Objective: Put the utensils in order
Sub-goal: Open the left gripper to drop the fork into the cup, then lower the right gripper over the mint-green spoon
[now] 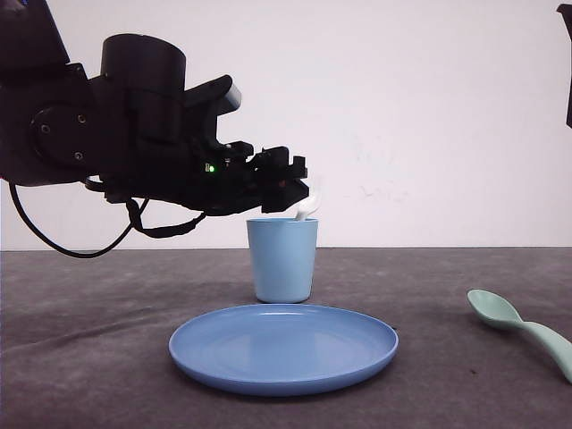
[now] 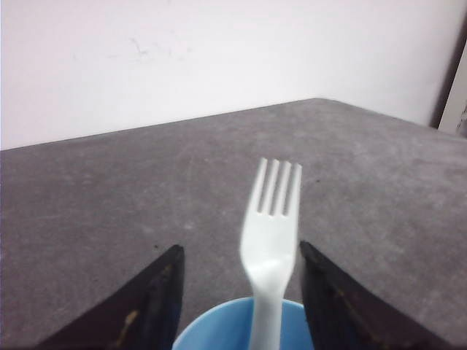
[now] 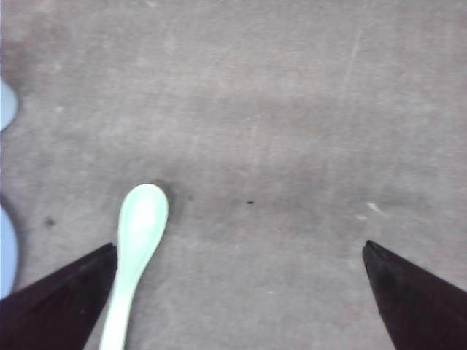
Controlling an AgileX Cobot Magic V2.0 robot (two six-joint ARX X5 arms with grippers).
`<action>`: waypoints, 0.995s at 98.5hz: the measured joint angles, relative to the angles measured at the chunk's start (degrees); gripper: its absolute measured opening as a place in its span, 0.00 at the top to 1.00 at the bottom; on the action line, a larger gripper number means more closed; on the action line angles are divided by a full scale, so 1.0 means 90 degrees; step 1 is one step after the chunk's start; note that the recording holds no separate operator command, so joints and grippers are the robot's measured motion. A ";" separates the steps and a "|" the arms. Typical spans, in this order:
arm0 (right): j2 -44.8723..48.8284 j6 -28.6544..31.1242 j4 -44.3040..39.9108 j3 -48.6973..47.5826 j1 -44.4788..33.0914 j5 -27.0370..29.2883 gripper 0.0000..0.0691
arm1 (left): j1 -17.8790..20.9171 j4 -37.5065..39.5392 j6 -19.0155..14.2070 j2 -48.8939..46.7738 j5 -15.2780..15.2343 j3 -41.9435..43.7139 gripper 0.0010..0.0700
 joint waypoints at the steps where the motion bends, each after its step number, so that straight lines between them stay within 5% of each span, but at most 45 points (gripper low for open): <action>1: 0.0000 0.0000 0.0000 0.0000 0.0000 0.0002 0.02 | 0.0000 0.0000 -0.0010 0.0000 0.0000 0.0000 0.58; 26: 0.0000 0.0000 -0.0053 0.0000 0.0000 0.0012 0.02 | 0.0000 -0.0835 -0.0087 -0.0993 0.0000 0.0000 0.58; 49: 0.0000 0.0002 -0.0129 0.0000 0.0000 -0.0175 0.02 | 0.0255 -0.3767 -0.0095 -0.3237 0.0015 0.0002 0.58; 66: 0.0000 0.0005 -0.0177 0.0000 0.0112 -0.0415 0.02 | 0.0894 -0.5938 -0.0092 -0.4937 0.0012 0.0002 0.58; 98: 0.0000 0.0372 -0.0192 0.0000 0.0913 -0.0481 0.02 | 0.2703 -0.8687 -0.0092 -0.7159 0.0005 -0.0102 0.58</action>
